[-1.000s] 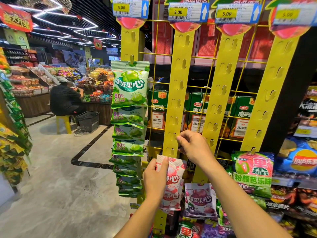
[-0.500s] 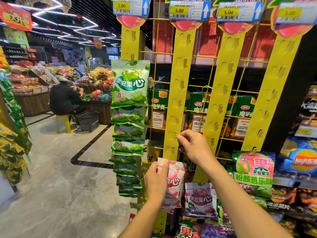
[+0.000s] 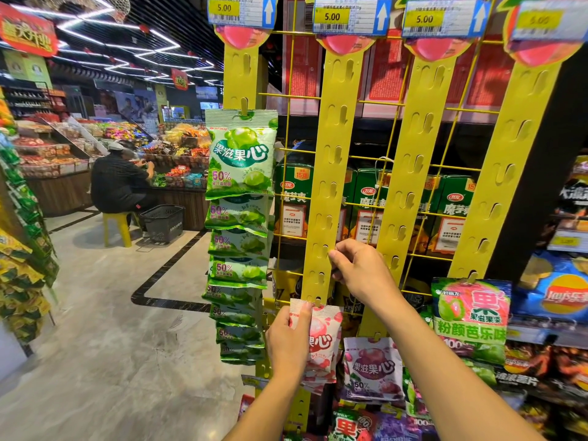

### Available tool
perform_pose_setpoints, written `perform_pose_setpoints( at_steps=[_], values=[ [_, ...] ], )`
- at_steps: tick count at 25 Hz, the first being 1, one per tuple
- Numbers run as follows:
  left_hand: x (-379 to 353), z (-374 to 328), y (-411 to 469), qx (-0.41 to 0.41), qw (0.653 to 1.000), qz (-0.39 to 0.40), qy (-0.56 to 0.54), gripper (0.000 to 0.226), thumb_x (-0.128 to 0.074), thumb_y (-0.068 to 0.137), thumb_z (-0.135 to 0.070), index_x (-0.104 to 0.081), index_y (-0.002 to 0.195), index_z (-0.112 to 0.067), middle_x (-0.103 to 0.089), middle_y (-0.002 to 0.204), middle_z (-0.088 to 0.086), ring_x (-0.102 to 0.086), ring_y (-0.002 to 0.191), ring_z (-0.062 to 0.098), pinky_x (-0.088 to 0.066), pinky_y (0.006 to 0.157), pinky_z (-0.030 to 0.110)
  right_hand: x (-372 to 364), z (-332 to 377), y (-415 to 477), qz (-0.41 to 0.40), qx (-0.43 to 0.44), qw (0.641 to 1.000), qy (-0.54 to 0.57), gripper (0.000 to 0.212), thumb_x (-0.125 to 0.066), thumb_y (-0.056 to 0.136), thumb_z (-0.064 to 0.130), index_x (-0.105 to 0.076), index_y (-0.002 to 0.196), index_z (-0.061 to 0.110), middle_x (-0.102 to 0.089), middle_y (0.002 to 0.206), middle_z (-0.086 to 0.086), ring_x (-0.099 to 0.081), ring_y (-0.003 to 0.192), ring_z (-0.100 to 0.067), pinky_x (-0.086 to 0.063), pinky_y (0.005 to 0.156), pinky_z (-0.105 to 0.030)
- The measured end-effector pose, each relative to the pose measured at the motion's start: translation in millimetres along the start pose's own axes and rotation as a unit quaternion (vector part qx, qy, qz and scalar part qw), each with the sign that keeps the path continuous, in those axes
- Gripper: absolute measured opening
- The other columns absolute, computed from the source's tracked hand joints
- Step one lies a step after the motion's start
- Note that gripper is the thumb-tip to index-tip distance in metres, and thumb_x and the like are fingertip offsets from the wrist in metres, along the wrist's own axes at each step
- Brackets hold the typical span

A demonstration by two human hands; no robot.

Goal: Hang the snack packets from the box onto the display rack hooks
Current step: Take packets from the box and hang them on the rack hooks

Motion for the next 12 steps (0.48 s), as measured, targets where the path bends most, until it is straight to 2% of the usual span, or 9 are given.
perform_pose_setpoints(
  at_steps=[3, 6, 8, 10, 12],
  values=[
    [2, 0, -1, -0.008, 0.999, 0.006, 0.033, 0.038, -0.062, 0.095, -0.061, -0.066, 0.080, -0.026, -0.072, 0.073, -0.007, -0.071, 0.071, 0.012, -0.061, 0.068, 0.047, 0, 0, 0, -0.004, 0.001, 1.000, -0.011, 0.019, -0.058, 0.101, 0.033, -0.061, 0.082, 0.030, -0.069, 0.073, 0.005, -0.069, 0.072, -0.018, -0.060, 0.071, -0.047],
    [8, -5, -2, -0.044, 0.993, -0.003, 0.107, 0.034, -0.059, 0.096, -0.060, -0.063, 0.084, -0.028, -0.067, 0.084, -0.008, -0.066, 0.083, 0.014, -0.058, 0.076, 0.046, -1, -1, 0, -0.009, 0.001, 1.000, -0.018, 0.017, -0.058, 0.100, 0.035, -0.061, 0.084, 0.031, -0.070, 0.076, 0.005, -0.069, 0.075, -0.019, -0.059, 0.072, -0.048],
    [12, -10, -4, -0.069, 0.987, -0.009, 0.148, 0.024, -0.061, 0.097, -0.054, -0.062, 0.100, -0.030, -0.058, 0.099, -0.011, -0.061, 0.098, 0.016, -0.055, 0.082, 0.041, -2, -1, -1, -0.009, -0.005, 1.000, -0.019, 0.015, -0.058, 0.100, 0.037, -0.062, 0.086, 0.031, -0.070, 0.077, 0.006, -0.069, 0.078, -0.020, -0.059, 0.074, -0.048],
    [16, -11, -5, -0.070, 0.983, -0.006, 0.171, 0.031, -0.064, 0.097, -0.050, -0.059, 0.119, -0.029, -0.054, 0.111, -0.009, -0.058, 0.109, 0.016, -0.054, 0.087, 0.037, -3, -2, -2, -0.012, -0.011, 1.000, -0.026, 0.014, -0.057, 0.099, 0.041, -0.063, 0.091, 0.032, -0.071, 0.080, 0.007, -0.068, 0.083, -0.021, -0.058, 0.076, -0.048],
    [20, -10, -4, -0.071, 0.982, 0.006, 0.176, 0.039, -0.065, 0.098, -0.047, -0.054, 0.131, -0.028, -0.056, 0.123, -0.007, -0.057, 0.118, 0.017, -0.056, 0.093, 0.040, -4, 0, -7, -0.015, -0.020, 0.999, -0.047, 0.016, -0.056, 0.099, 0.044, -0.064, 0.100, 0.031, -0.072, 0.090, 0.007, -0.068, 0.089, -0.021, -0.058, 0.080, -0.044]
  ],
)
Point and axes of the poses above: each hand's wrist, its own y-axis towards the middle knuckle, its own x-axis out of the back of the hand, z = x × y, the point moved 7 cm from there along y, towards the middle knuckle
